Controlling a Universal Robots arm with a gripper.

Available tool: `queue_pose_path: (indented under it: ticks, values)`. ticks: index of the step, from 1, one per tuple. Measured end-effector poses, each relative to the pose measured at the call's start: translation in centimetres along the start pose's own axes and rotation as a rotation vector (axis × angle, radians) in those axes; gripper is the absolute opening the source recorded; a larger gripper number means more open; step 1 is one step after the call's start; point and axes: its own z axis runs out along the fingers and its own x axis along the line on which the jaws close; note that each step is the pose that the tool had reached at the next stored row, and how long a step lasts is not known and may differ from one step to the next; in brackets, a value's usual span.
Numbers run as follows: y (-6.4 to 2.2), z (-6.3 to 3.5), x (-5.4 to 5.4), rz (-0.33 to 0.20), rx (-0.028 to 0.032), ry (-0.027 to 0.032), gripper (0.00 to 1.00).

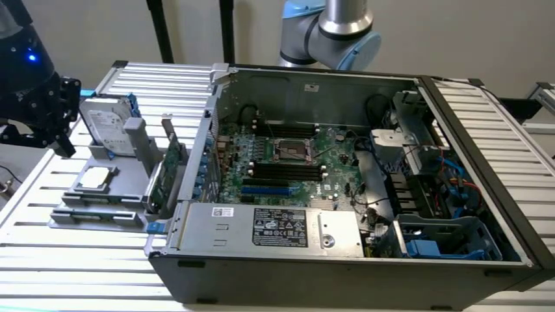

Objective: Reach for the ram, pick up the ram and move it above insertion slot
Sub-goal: 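Pick up the ram and move it above insertion slot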

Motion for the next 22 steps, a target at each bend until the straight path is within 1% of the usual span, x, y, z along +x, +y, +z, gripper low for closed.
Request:
queue_pose_path:
  ticks: [3, 4, 12, 14, 16, 19, 22]
  values:
    - [0.00, 0.05, 0.00, -0.054, 0.0003, 0.0022, 0.11]
    - [0.00, 0.05, 0.00, -0.064, 0.0004, 0.0024, 0.11]
    - [0.00, 0.07, 0.00, -0.068, 0.0006, 0.0025, 0.11]
    - [0.00, 0.07, 0.00, -0.069, 0.0006, 0.0025, 0.12]
    - [-0.01, 0.07, 0.00, -0.069, 0.0005, 0.0025, 0.24]
    - [-0.01, 0.25, 0.00, -0.069, 0.0007, 0.0024, 0.24]
    - [-0.03, 0.72, 0.01, -0.071, 0.0006, 0.0026, 0.24]
